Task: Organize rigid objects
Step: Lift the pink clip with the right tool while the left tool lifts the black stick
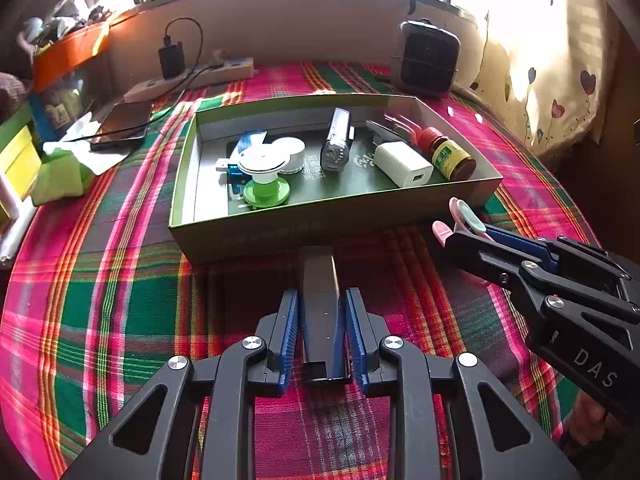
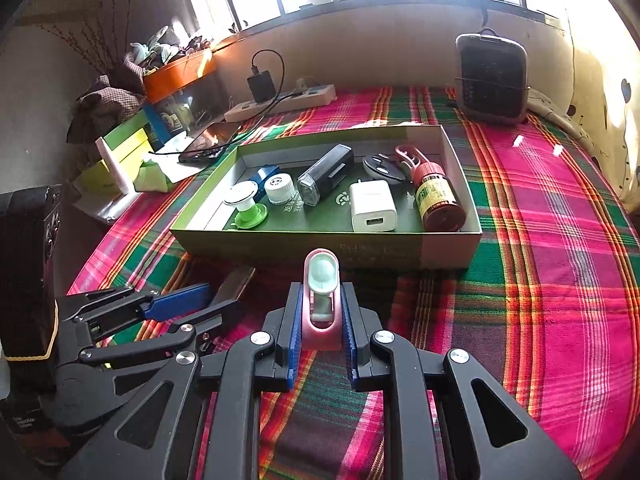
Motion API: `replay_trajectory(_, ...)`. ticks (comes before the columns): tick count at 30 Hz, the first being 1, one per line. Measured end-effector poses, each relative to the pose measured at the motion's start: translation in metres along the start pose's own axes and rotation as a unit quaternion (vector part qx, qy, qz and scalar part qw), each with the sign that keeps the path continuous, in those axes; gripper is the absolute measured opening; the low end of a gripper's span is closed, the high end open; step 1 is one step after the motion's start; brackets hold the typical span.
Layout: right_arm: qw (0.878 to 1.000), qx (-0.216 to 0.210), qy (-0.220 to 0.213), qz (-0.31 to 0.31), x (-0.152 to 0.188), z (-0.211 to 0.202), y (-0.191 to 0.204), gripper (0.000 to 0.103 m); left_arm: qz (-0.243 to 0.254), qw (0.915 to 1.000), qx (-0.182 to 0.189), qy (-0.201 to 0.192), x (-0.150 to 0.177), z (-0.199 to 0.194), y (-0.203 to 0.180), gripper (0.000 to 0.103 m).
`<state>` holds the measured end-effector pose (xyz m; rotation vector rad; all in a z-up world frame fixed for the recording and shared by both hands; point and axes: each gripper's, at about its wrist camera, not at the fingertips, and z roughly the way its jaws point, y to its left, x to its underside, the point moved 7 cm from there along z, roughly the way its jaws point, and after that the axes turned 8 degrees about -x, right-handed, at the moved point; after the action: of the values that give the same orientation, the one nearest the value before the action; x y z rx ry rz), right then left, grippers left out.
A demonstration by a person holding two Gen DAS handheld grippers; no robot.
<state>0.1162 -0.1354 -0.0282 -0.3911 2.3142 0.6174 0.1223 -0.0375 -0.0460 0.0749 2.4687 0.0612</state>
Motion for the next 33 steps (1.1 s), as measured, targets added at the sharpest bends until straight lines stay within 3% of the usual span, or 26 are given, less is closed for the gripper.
replay_trajectory(33,1.000,0.004,-0.008,-0.007,-0.002,-0.011,0.002,0.019,-0.014,0.9988,0.037,-0.029,-0.013,-0.031,0.000,0.022)
